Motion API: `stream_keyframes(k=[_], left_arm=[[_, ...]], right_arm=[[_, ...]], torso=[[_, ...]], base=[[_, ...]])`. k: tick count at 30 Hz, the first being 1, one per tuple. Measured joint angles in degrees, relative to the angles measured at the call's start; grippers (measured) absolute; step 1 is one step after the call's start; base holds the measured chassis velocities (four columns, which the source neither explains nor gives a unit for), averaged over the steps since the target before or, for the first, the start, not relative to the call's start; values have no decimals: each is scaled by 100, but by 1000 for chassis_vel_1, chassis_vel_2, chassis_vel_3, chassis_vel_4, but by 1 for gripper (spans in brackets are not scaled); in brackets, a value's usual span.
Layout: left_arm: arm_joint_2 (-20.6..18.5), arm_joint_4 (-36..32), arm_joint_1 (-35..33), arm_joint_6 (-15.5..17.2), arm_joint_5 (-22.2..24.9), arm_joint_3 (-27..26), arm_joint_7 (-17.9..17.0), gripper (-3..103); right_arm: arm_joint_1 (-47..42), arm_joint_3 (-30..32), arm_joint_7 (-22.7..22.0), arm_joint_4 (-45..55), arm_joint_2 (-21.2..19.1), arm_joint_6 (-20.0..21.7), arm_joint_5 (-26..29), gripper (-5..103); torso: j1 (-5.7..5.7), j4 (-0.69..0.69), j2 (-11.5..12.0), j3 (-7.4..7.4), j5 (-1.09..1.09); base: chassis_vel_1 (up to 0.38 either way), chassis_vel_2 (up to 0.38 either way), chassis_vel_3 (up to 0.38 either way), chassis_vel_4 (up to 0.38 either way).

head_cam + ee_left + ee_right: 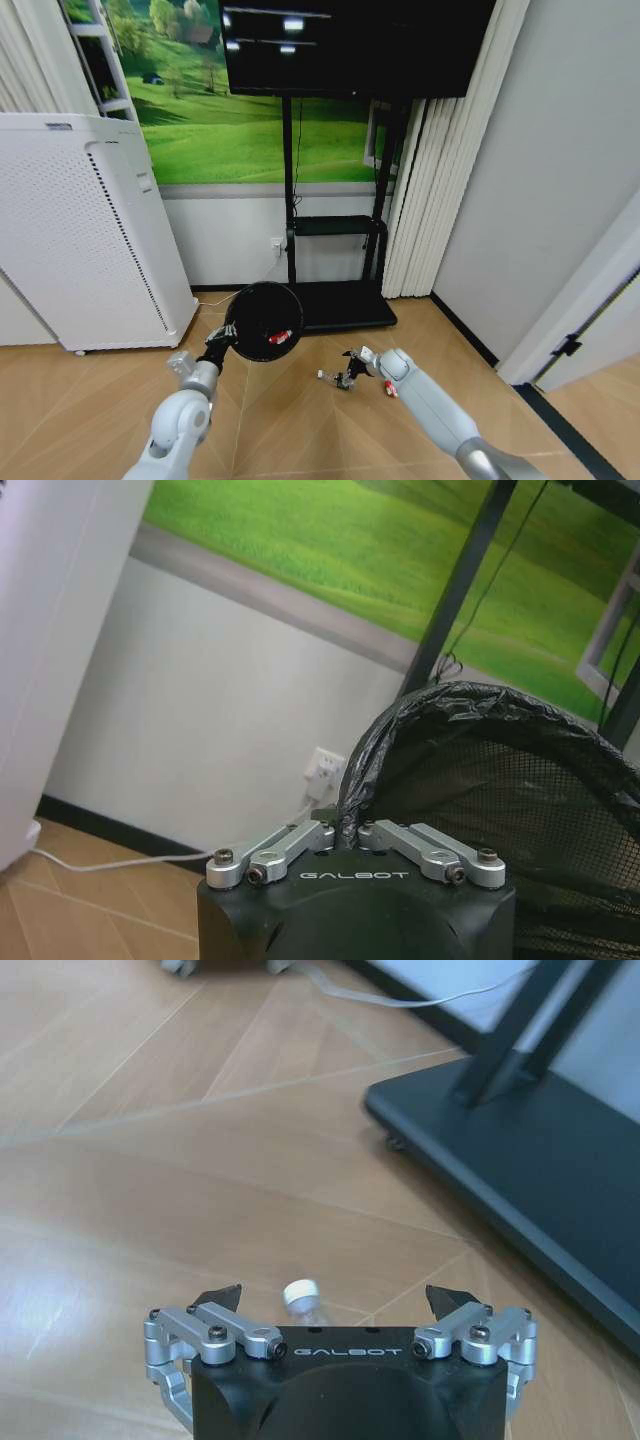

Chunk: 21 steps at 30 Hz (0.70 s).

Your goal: Pick up the trash bin and place the garbage on the floor into it.

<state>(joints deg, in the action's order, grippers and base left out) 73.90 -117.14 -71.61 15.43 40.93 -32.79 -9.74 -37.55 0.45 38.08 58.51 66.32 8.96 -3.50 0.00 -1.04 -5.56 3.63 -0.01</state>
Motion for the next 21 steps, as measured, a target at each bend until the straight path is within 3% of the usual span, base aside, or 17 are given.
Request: stream_keyframes(k=[4, 10, 21], left_arm=[[-91, -106, 1, 33, 129, -278, 80, 4], [-186, -236, 44, 95, 343, -635, 149, 4], [-162, -293, -63, 112, 320, -517, 217, 4]], right_arm=[[-131, 234, 21, 175, -162, -5, 95, 100], [-242, 534, 260, 304, -305, -31, -202, 100], [-335, 611, 357, 381, -246, -62, -424, 100]], torso=[[0, 0, 0, 0, 0], [0, 0, 0, -1, 1], [0, 0, 0, -1, 1]], base=[[0, 0, 0, 0], [0, 0, 0, 0], [-36, 37, 37, -40]])
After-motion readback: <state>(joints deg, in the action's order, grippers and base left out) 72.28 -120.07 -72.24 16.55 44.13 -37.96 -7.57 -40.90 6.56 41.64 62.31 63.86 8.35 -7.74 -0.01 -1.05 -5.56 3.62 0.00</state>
